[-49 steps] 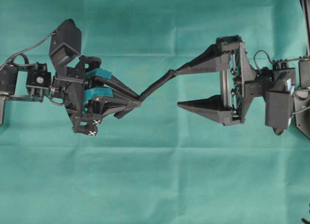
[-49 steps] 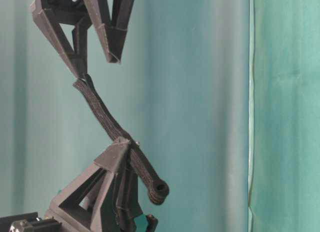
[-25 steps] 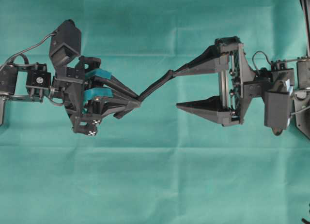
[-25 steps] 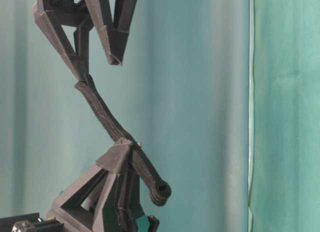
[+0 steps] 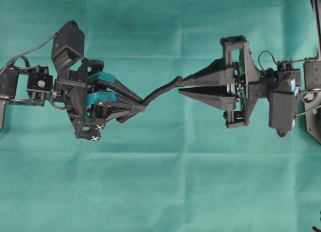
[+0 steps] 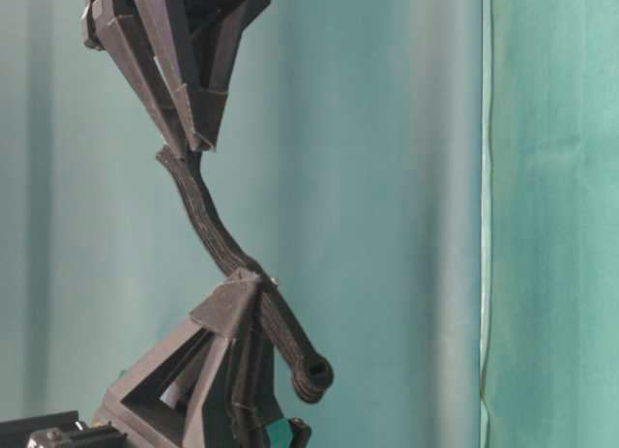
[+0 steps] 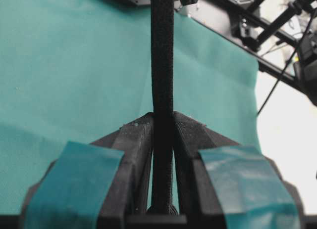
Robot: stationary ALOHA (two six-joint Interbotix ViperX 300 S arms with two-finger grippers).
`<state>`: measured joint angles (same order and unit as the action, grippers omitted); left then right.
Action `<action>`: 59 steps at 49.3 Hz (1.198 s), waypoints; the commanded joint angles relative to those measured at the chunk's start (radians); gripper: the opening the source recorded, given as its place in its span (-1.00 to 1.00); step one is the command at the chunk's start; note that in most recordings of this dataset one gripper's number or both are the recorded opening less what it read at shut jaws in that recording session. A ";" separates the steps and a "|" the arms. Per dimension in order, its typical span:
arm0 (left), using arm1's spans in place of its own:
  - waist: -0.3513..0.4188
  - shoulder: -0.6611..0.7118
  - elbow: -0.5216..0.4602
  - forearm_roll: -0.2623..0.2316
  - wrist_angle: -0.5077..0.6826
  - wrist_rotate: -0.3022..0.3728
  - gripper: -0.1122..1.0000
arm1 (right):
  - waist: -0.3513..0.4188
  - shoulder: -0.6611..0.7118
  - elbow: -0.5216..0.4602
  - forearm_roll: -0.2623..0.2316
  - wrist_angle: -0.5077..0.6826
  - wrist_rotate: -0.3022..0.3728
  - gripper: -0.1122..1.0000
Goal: Peel off the Velcro with your right arm.
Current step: 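Close the right gripper on the top layer of the strip's free end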
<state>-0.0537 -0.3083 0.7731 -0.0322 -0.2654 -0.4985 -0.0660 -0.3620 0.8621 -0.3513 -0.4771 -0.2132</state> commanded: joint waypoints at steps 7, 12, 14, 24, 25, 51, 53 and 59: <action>0.002 -0.020 -0.012 0.002 -0.012 0.000 -0.62 | 0.000 -0.005 -0.015 0.003 -0.020 0.003 -0.90; 0.003 -0.020 -0.012 0.002 -0.012 0.000 -0.62 | 0.000 -0.005 -0.012 0.003 -0.020 0.002 -0.92; 0.002 -0.020 -0.011 0.002 -0.012 0.000 -0.62 | 0.000 -0.005 -0.012 0.002 -0.021 0.002 -0.94; 0.003 -0.020 -0.009 0.002 -0.012 0.002 -0.62 | 0.000 -0.005 -0.012 0.003 -0.021 0.002 -0.97; 0.002 -0.020 -0.009 0.002 -0.012 0.002 -0.62 | 0.000 -0.005 -0.011 0.003 -0.020 0.002 -0.97; 0.003 -0.020 0.002 0.003 -0.049 0.003 -0.62 | 0.014 0.066 -0.031 0.002 -0.066 0.011 -0.97; 0.002 -0.020 0.002 0.003 -0.052 0.003 -0.62 | 0.017 0.075 -0.035 0.003 -0.069 0.011 -0.97; 0.002 -0.020 0.002 0.003 -0.054 0.003 -0.62 | 0.026 0.103 -0.051 0.002 -0.069 0.011 -0.97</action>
<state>-0.0552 -0.3083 0.7854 -0.0307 -0.3037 -0.4985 -0.0491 -0.2638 0.8422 -0.3513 -0.5369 -0.2056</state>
